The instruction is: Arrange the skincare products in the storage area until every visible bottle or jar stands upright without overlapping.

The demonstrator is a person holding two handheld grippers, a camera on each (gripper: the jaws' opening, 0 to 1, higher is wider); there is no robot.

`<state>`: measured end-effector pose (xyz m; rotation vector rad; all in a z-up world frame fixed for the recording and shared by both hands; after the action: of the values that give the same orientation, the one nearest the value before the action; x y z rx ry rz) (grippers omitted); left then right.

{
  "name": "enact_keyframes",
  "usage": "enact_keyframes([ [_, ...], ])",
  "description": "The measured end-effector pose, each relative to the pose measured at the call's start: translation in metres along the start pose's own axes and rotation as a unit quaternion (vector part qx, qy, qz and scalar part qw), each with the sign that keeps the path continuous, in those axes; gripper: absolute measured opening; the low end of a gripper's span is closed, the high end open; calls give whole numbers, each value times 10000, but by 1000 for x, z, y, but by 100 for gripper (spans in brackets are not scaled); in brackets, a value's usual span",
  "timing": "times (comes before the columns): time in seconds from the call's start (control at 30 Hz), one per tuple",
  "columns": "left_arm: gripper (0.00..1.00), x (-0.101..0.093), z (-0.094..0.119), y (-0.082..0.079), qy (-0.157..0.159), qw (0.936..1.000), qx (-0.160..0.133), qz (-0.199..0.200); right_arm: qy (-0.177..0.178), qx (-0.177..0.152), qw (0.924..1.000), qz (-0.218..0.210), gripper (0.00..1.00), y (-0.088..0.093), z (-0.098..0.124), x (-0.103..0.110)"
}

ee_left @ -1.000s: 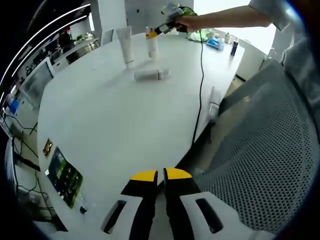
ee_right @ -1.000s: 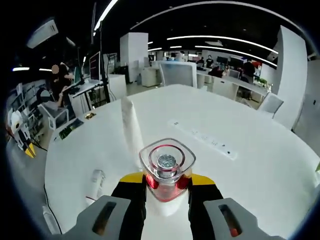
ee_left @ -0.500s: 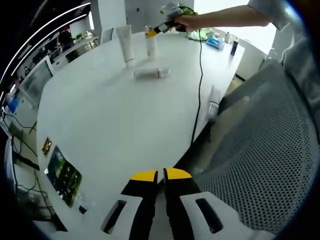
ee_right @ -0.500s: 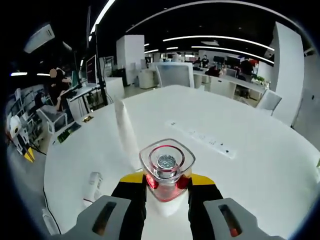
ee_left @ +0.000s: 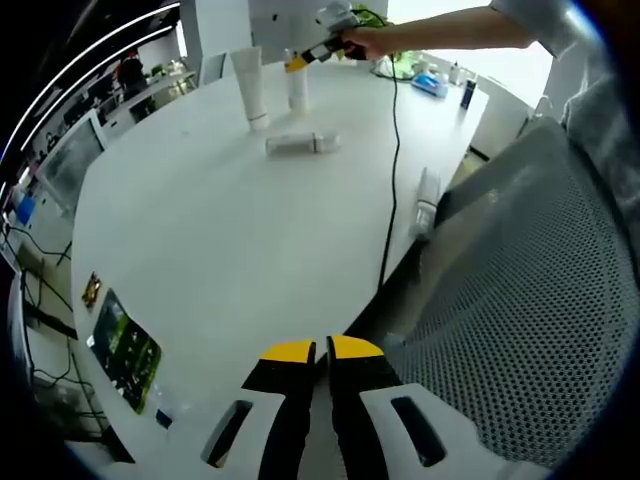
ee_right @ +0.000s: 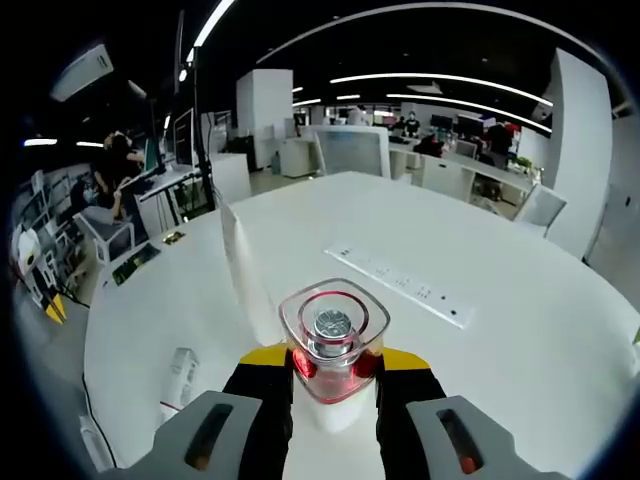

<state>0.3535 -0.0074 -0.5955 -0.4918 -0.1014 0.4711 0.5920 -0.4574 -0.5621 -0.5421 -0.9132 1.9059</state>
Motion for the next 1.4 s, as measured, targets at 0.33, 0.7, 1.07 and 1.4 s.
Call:
enact_keyframes([
  [0.33, 2, 0, 0, 0, 1, 10000, 3, 4, -48, 18, 10000, 62, 25, -7, -10, 2],
  [0.7, 2, 0, 0, 0, -6, 10000, 10, 14, -90, 72, 9997, 216, 25, -14, -16, 1],
  [1.07, 2, 1, 0, 1, -6, 10000, 45, 15, -123, 49, 9997, 226, 25, -16, -20, -1],
  [1.4, 2, 1, 0, 1, -16, 10000, 42, 19, -157, -36, 9997, 209, 24, -15, -21, -6],
])
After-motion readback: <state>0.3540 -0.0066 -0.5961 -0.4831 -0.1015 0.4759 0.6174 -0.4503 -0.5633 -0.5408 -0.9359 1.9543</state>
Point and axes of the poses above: the point that each gripper's makers call its tool centre point, and the gripper's own axes: z roughly backward along the fingers, x roughly to its left, y roughly out of its underside, the point moved 7 cm from there along z, roughly backward along the fingers, and after that the axes turned 5 degrees about x, right-handed, at the moved point
